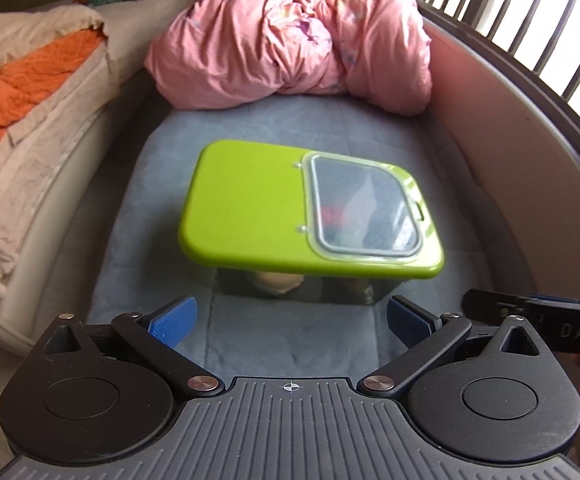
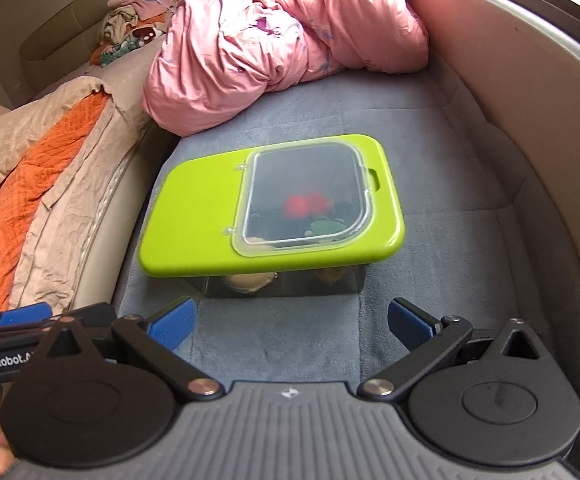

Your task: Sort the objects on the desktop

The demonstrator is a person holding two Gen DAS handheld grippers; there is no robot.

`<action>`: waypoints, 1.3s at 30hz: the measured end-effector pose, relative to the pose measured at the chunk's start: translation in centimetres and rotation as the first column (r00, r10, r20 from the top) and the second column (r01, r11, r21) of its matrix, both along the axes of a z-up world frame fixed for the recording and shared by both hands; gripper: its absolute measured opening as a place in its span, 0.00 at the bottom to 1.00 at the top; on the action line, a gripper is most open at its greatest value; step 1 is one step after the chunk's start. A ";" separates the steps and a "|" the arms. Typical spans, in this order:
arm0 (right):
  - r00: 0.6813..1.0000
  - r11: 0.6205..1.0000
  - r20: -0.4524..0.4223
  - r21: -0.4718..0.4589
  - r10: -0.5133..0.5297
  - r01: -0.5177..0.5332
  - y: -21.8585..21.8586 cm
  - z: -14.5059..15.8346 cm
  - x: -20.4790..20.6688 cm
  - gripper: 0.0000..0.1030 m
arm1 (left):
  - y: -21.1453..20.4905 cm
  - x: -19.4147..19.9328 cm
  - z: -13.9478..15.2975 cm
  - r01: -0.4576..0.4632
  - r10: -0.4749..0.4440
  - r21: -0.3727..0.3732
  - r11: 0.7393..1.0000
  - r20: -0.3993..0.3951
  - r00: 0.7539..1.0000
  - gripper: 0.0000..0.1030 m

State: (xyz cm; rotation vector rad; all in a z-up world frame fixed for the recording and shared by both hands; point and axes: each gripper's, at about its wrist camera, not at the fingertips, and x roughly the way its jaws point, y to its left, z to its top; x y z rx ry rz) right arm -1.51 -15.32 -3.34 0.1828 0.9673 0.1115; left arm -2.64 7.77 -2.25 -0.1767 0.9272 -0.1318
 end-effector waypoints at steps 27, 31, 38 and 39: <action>0.999 1.000 -0.050 -0.010 0.017 -0.017 2.1 -1.5 0.7 1.00 | 0.5 1.0 -2.0 -0.018 0.026 0.110 0.994 -0.080 0.996 1.00; 0.998 1.000 -0.067 -0.005 0.012 -0.012 1.9 -2.0 0.8 1.00 | 0.2 1.3 -2.1 -0.022 0.033 0.116 0.993 -0.090 0.995 1.00; 0.997 1.000 -0.078 -0.005 0.006 -0.006 1.6 -2.5 0.8 1.00 | -0.3 1.4 -2.0 -0.026 0.037 0.124 0.992 -0.093 0.995 1.00; 0.997 1.000 -0.080 -0.004 0.003 -0.003 1.5 -2.6 0.8 1.00 | -0.3 1.5 -2.1 -0.025 0.037 0.125 0.992 -0.094 0.995 1.00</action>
